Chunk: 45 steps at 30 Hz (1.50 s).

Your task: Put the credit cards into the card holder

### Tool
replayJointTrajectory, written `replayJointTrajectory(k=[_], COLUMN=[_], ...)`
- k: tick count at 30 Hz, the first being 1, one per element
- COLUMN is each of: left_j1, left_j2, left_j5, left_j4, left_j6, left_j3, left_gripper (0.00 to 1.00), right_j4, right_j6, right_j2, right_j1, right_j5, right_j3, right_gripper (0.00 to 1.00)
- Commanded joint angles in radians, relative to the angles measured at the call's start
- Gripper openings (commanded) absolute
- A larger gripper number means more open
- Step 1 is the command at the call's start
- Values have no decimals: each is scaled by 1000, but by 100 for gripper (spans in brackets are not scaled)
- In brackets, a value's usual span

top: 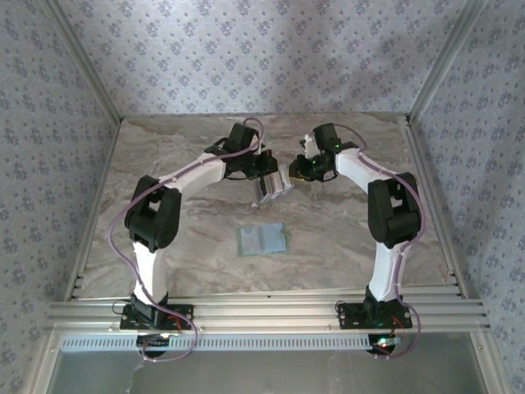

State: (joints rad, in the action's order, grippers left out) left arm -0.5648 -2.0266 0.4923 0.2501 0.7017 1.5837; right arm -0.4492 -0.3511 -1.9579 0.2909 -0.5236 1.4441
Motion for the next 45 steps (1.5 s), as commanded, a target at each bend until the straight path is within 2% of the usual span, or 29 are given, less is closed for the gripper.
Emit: replayJointTrajectory(k=[1,11,28,35,39,45], left_j1=[-1,-1,-5,-8,-9,-10], left_j2=[-39,-131,-190,-202,-210,-218], left_j5=[68,98,102,88,80,77], left_j4=[-8,-18,-13,3,12,20], left_j6=[19,30,18,7,1,-4], left_j3=[64,110,118,125,130,135], left_gripper=[2,3,4,4,4,4], right_j4=[17,49,80,85,85,108], right_j6=[-18,-40,-62,-66,-67,-85], right_j2=[3,-1,19,35,41,47], right_j1=[-12,-27,-40,-45,-50,-57], right_j5=[-73,-115,-153,-157,-160,-195], right_j3=[-23,-32,-59,-66,-69,-77], right_gripper=[22,21,5,4,4,16])
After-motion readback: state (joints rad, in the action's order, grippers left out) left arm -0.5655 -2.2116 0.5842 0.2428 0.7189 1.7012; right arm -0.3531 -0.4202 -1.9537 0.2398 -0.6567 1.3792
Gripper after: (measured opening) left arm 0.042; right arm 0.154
